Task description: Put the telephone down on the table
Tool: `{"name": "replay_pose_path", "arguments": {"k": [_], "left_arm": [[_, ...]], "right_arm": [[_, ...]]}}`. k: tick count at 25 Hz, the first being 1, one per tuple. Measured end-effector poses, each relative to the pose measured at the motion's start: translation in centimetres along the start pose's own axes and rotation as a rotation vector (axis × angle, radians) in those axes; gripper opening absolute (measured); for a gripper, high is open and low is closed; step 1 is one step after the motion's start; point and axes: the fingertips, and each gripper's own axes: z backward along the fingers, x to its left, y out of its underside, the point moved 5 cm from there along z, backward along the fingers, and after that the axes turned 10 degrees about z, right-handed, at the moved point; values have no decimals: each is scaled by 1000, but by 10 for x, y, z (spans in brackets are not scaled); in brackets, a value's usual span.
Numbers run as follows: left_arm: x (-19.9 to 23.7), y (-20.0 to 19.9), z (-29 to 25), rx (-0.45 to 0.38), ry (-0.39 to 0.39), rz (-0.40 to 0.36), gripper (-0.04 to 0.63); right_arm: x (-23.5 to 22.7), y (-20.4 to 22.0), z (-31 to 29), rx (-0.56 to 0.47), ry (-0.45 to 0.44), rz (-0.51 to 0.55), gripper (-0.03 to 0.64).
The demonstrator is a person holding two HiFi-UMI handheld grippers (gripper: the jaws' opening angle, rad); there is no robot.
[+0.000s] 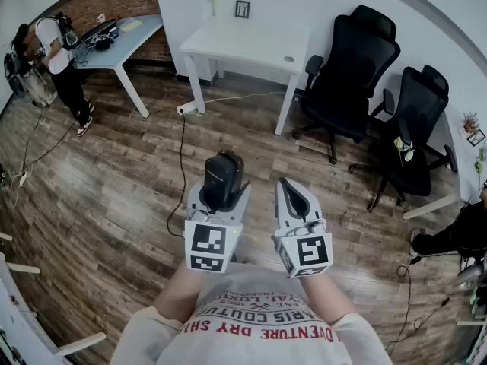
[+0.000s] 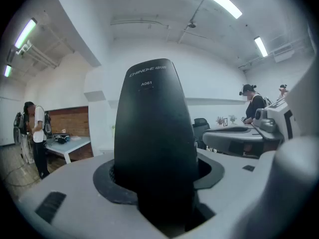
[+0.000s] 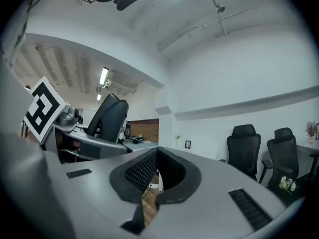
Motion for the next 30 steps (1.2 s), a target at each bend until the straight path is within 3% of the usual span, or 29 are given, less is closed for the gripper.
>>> {"name": "replay_pose_path", "arguments": {"k": [16, 23, 30], "left_arm": [[3, 8, -5, 23, 5, 7, 290], [51, 6, -30, 25, -1, 18, 290], [122, -12, -84, 21, 52, 26, 290]], "right_arm": [[-3, 24, -5, 30, 19, -71, 25], [5, 27, -56, 41, 44, -55, 25], [7, 25, -135, 51, 96, -46, 25]]}}
